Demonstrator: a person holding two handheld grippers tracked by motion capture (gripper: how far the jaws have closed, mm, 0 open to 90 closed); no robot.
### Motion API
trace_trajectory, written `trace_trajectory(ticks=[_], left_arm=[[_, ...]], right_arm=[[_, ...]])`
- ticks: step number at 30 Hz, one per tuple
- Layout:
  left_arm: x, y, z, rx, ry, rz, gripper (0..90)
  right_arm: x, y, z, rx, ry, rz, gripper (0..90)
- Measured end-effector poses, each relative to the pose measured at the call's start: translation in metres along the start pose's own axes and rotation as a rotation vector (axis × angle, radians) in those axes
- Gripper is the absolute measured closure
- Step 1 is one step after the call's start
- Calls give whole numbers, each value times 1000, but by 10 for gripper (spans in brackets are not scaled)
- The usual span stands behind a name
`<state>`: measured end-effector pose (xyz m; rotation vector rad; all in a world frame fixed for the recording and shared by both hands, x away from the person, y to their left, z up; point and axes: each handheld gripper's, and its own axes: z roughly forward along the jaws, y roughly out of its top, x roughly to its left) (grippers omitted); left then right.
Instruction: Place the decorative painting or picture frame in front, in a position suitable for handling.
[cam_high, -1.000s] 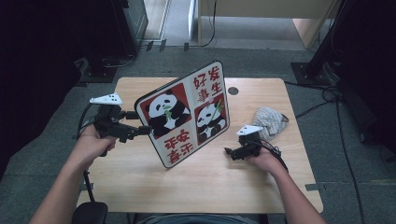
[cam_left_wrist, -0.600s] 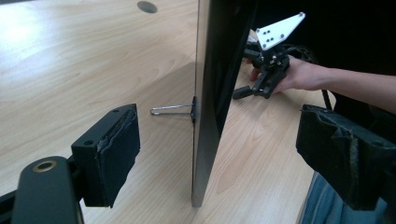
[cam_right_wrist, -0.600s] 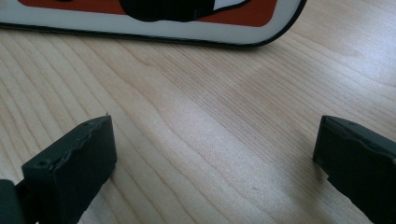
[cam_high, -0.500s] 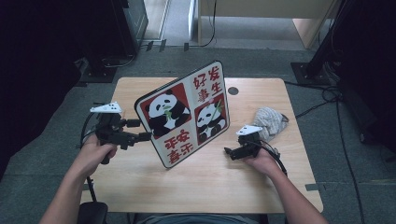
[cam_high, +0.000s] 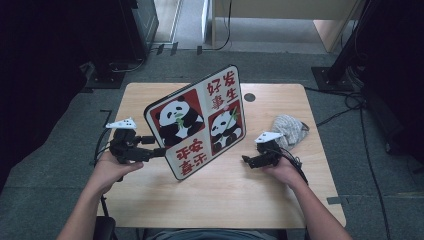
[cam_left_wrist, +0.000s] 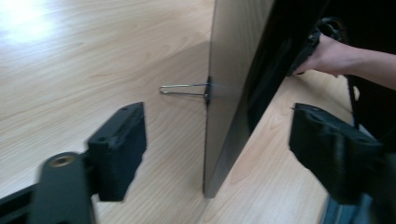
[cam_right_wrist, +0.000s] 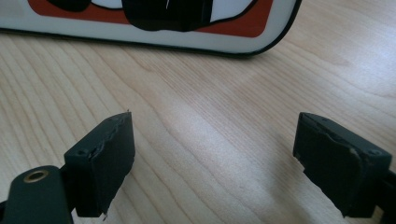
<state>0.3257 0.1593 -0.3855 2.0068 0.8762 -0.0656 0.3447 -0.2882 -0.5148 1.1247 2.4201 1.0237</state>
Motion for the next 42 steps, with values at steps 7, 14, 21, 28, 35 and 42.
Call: trace_trajectory(ticks=[7, 14, 21, 28, 35, 42], left_arm=[[-4, 1, 4, -13, 39, 49, 343], [-1, 4, 4, -15, 22, 36, 369], [-3, 4, 3, -22, 30, 47, 419], [-4, 5, 3, -16, 44, 48, 435], [-3, 6, 1, -5, 56, 44, 444], [-5, 10, 5, 0, 48, 68, 444]], right_arm=[[-7, 10, -15, -23, -37, 8, 151], [-15, 15, -31, -40, -83, 6, 184], [-27, 20, -48, -60, -129, 67, 199], [-39, 20, -60, -64, -153, 128, 213], [-52, 11, -78, -81, -209, 164, 231], [-62, 2, -88, -86, -252, 204, 234]])
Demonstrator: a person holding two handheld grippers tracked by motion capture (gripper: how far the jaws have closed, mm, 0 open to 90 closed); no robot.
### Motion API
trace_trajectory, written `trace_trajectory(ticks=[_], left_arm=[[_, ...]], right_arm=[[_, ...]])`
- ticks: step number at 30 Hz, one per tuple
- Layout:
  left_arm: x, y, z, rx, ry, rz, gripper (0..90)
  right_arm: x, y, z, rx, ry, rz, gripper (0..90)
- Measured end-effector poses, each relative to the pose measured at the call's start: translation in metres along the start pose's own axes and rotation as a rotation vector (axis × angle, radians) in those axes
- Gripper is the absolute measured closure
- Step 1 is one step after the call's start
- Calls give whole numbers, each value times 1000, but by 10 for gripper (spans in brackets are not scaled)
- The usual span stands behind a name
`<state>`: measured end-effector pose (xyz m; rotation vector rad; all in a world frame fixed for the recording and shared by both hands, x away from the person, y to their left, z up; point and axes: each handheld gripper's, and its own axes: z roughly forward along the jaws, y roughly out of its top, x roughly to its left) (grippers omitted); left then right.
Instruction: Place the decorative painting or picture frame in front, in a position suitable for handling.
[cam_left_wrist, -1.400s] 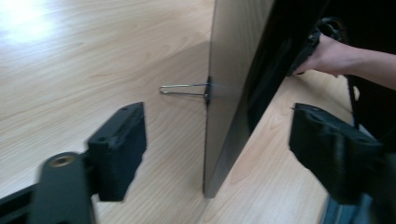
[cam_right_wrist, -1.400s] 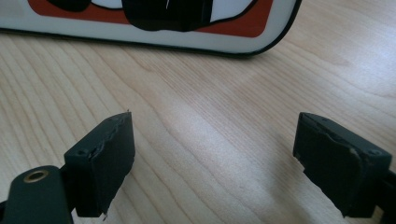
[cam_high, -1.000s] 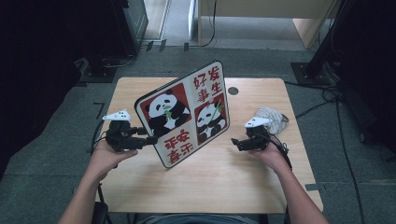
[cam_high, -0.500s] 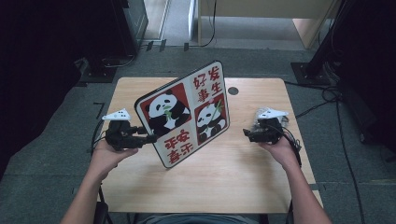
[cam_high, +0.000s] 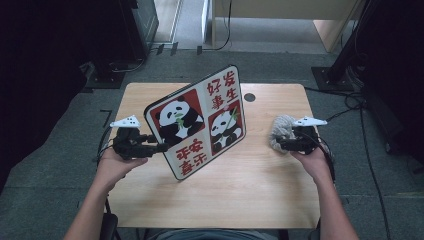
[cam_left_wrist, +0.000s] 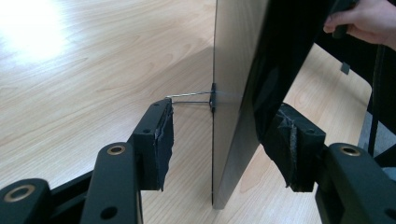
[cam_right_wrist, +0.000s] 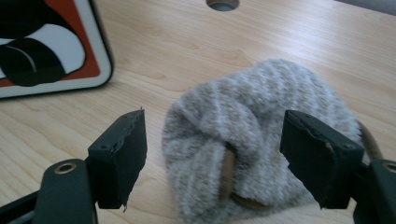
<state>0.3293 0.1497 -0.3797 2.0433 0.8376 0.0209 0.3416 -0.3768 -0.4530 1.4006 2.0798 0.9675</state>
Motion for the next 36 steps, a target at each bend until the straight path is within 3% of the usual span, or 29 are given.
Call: trace_trajectory(ticks=[5, 7, 17, 23, 28, 36], left_arm=[[-2, 2, 2, 1, 0, 16, 444], [-2, 3, 3, 9, -2, 22, 444], [0, 1, 6, 13, -2, 18, 441], [0, 0, 8, 25, -7, 21, 440], [0, 0, 10, 32, -8, 22, 439], [-2, 0, 12, 37, -13, 27, 439]], right_arm=[[-13, -4, -2, 2, -40, 40, 240], [-22, -4, 1, 10, -61, 58, 239], [-42, -8, 20, 29, -119, 120, 237], [-41, -9, 35, 56, -92, 148, 229], [-35, -8, 40, 69, -70, 132, 229], [-37, -4, 19, 10, -95, 142, 244]])
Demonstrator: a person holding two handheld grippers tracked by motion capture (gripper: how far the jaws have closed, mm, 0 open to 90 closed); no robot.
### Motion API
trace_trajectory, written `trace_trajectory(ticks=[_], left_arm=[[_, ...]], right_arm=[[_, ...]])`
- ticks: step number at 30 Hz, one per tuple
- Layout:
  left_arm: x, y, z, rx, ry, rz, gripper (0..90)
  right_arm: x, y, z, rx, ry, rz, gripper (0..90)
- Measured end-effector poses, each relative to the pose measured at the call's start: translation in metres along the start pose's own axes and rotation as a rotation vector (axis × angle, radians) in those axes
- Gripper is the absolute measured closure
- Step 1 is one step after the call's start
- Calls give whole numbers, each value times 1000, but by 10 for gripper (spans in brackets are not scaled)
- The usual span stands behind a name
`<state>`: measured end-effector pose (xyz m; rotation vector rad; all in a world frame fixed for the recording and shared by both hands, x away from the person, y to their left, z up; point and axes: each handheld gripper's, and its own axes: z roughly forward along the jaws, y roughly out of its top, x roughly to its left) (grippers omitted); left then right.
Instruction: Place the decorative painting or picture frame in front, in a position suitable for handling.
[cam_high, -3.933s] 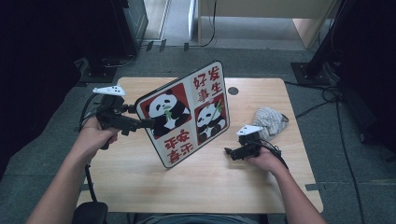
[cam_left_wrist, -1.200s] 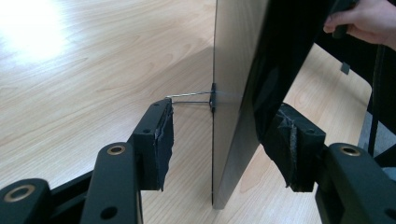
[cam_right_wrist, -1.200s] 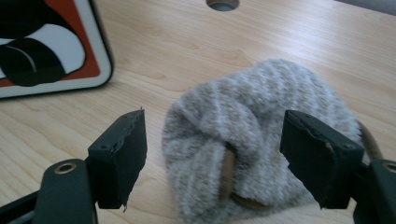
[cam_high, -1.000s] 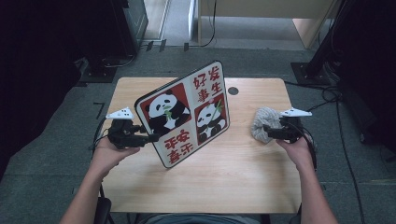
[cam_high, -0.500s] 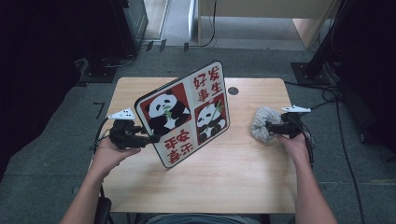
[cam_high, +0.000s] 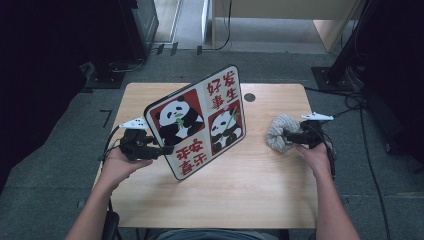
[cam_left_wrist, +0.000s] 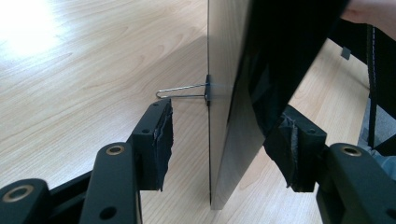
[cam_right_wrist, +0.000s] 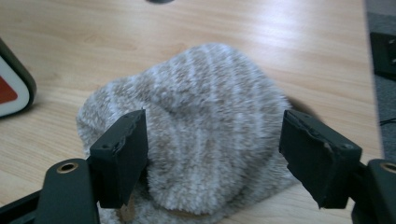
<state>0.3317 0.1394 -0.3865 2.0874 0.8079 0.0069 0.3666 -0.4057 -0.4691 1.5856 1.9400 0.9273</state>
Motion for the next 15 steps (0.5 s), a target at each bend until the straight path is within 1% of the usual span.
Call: trace_trajectory(ticks=[1, 4, 5, 6, 8, 10, 11, 12, 13, 15], left_arm=[[0, 0, 0, 0, 0, 0, 439], [1, 0, -1, -3, -2, -1, 439], [1, 0, -1, -5, -1, -5, 439], [1, 0, -1, -5, -1, -5, 439], [1, 0, -1, -2, 0, -4, 439], [1, 0, 0, 2, 2, -3, 439], [1, 0, 0, 2, 2, -3, 439], [1, 0, 0, 4, 2, 0, 439], [1, 0, 1, 3, 2, -1, 439], [1, 0, 1, 2, 2, 0, 439]], right_arm=[[-2, 0, -4, -12, -9, 10, 245], [-8, -2, -9, -17, -40, 27, 247], [-11, -3, -9, -12, -42, 42, 248], [-11, -3, -9, -12, -42, 42, 248], [-13, -6, -4, 5, -48, 51, 247], [-12, -9, 7, 35, -53, 62, 232], [-12, -9, 7, 35, -53, 62, 232], [-11, -9, 11, 45, -50, 64, 217], [-8, -10, 19, 69, -63, 68, 198], [-6, -10, 22, 77, -67, 64, 184]])
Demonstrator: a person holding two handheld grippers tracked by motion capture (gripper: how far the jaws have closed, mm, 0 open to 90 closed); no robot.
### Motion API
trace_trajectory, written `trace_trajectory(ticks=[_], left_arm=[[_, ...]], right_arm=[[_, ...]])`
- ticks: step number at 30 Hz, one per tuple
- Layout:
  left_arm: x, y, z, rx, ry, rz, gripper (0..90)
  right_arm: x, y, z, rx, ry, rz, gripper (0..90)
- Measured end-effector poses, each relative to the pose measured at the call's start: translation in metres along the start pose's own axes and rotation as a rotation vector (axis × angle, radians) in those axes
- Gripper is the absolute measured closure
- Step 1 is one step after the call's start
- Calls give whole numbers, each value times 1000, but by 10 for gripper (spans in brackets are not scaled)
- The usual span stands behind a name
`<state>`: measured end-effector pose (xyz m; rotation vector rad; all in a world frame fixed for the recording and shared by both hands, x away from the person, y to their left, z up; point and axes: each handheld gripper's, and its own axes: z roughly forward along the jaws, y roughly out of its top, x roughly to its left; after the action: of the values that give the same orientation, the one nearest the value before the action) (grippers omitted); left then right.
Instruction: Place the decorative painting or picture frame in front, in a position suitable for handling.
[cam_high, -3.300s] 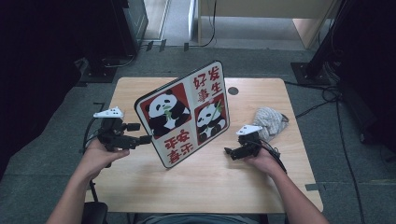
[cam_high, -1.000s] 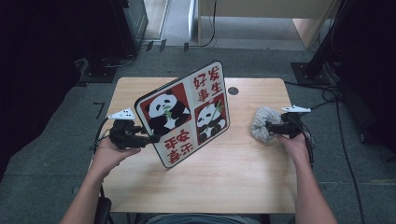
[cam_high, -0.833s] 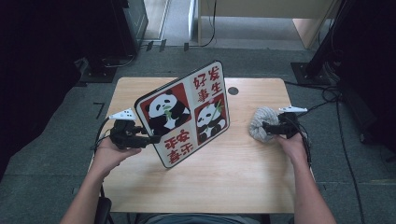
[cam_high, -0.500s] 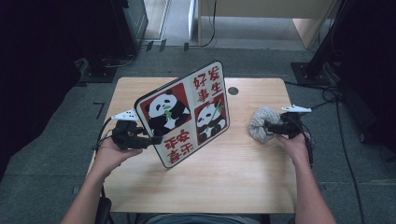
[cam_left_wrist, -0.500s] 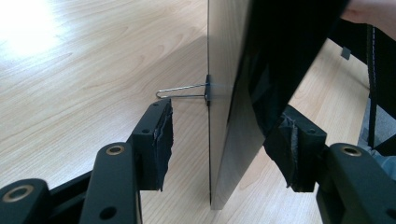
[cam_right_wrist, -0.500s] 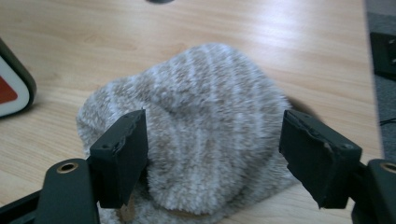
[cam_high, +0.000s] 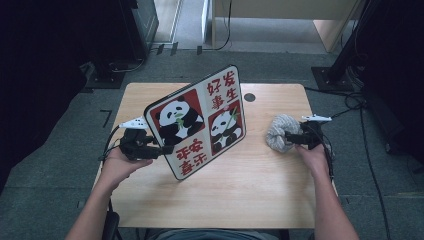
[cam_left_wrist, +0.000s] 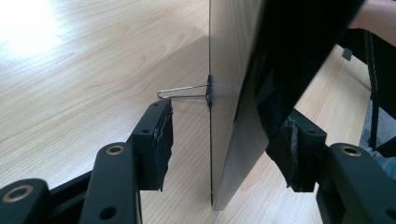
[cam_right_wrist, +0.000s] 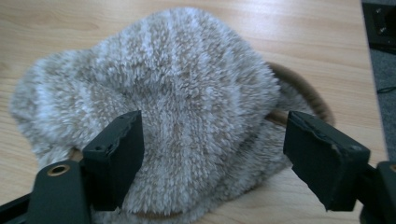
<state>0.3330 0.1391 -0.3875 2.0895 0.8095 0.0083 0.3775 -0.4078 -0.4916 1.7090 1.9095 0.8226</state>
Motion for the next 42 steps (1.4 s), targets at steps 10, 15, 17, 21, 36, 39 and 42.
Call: trace_trajectory(ticks=[10, 15, 17, 21, 36, 39, 42], left_arm=[[2, -1, 1, -7, 6, -6, 442], [2, -1, 2, -15, 8, -5, 446], [2, -1, 1, -19, 7, -9, 450], [3, -1, 1, -24, 3, -18, 508], [3, 1, 1, -52, -18, -14, 645], [2, 1, 1, -58, -18, -12, 661], [1, 1, 1, -56, -16, -6, 673]], right_arm=[[8, -4, 22, 20, 65, 48, 137], [11, -7, 24, 3, 69, 35, 244], [13, -7, 23, 2, 73, 30, 288], [17, -7, 21, 3, 132, 38, 571], [32, 10, 3, 64, 211, -1, 719], [37, 15, -2, 68, 259, -8, 718], [40, 20, -6, 77, 301, -14, 719]])
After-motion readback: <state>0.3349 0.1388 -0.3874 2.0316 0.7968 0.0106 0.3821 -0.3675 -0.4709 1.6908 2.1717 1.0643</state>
